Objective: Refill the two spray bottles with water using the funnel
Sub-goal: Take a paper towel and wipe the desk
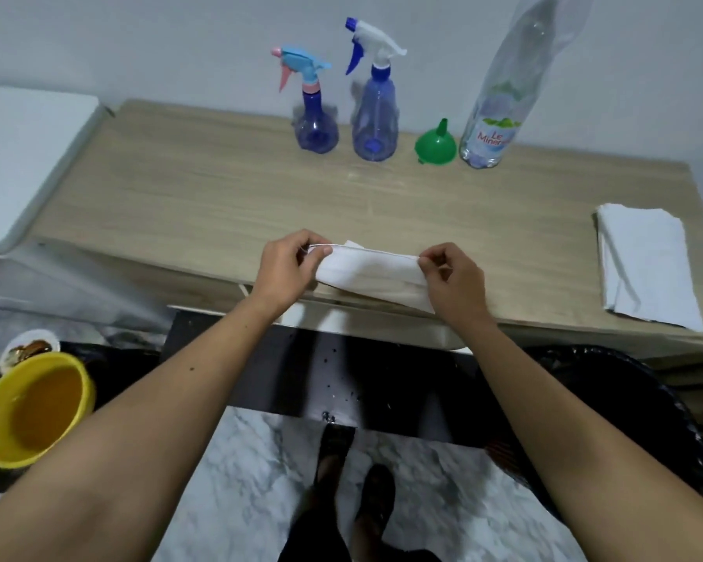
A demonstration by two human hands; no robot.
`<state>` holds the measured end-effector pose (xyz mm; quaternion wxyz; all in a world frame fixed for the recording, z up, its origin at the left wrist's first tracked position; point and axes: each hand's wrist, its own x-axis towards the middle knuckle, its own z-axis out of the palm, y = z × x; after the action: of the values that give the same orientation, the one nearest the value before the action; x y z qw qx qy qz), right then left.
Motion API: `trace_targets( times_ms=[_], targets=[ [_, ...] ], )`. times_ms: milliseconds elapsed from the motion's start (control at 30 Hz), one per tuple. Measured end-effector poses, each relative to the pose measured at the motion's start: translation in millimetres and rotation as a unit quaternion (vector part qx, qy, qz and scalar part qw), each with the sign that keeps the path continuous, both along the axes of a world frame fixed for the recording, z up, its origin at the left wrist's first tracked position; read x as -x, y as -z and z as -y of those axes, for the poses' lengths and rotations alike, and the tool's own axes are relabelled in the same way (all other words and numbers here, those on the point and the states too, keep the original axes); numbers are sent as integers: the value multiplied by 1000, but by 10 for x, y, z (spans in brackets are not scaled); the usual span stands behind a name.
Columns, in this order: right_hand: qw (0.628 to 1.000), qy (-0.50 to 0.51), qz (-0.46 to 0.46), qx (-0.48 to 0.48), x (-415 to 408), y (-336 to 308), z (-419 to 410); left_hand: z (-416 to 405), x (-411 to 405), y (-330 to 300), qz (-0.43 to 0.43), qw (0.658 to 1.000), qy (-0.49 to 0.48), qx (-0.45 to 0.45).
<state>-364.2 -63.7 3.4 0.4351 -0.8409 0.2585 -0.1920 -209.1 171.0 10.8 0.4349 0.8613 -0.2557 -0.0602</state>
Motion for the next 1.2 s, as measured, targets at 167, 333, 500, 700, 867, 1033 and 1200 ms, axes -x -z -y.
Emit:
trace_targets(
  times_ms=[167,333,500,700,867,1033,1200],
  targets=[
    [1000,13,-13,19,-62,94,-13,-3,-66,127,-23,1000,-12,7],
    [996,47,-34,68,-54,206,84,242,-209,200,2,1000,-2,-16],
    [992,64,-26,108,-20,273,113,360,-260,271,120,984,51,-122],
    [987,71,9,142,-9,305,31,269,-289,433,170,972,107,-120],
    [984,29,22,173,42,274,-102,268,-265,489,195,958,184,-97],
    [969,-92,-72,219,161,441,-248,317,26,561,212,929,259,-161],
    [932,-131,-125,314,204,572,-294,257,60,692,282,896,261,-221]
  ],
)
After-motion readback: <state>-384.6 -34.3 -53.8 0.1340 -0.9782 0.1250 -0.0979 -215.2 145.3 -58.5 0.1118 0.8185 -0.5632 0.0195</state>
